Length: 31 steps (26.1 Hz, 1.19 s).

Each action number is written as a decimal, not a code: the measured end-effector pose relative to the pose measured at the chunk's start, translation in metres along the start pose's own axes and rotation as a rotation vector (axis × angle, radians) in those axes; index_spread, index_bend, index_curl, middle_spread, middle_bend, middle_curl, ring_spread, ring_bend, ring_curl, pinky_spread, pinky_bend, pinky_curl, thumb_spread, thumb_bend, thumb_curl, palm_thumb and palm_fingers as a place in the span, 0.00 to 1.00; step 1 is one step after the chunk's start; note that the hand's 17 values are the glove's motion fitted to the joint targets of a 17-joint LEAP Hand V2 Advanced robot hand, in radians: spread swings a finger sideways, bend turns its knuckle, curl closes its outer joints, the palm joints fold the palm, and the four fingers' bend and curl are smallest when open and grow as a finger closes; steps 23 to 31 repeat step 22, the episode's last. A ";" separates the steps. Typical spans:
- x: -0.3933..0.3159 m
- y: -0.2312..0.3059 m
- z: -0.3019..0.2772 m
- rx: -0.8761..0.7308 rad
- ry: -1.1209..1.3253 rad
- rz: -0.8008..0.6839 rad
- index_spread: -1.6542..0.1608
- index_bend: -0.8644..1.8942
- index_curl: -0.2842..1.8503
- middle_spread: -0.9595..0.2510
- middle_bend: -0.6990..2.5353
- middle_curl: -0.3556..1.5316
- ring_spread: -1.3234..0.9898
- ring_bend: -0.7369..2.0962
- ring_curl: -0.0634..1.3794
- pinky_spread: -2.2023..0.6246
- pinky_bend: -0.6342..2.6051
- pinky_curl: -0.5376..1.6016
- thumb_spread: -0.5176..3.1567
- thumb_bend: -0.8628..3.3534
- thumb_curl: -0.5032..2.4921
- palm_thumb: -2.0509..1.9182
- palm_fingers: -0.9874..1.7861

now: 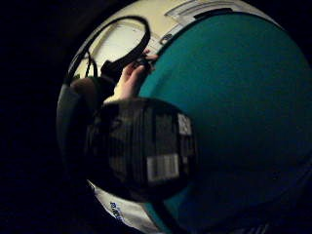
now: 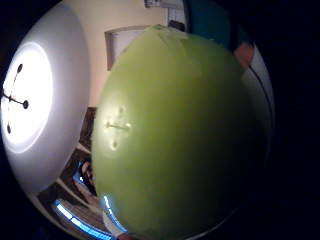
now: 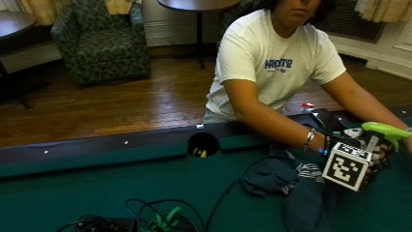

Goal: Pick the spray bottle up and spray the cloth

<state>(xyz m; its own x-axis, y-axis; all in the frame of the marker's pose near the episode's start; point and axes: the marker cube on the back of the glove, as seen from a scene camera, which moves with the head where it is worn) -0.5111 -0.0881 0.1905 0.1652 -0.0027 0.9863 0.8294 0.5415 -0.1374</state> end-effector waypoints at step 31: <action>-0.016 0.122 -0.066 -0.009 0.544 0.033 0.71 0.35 0.29 0.66 0.29 0.39 0.52 0.43 0.30 0.83 0.29 0.42 0.40 0.20 0.33 0.65 0.58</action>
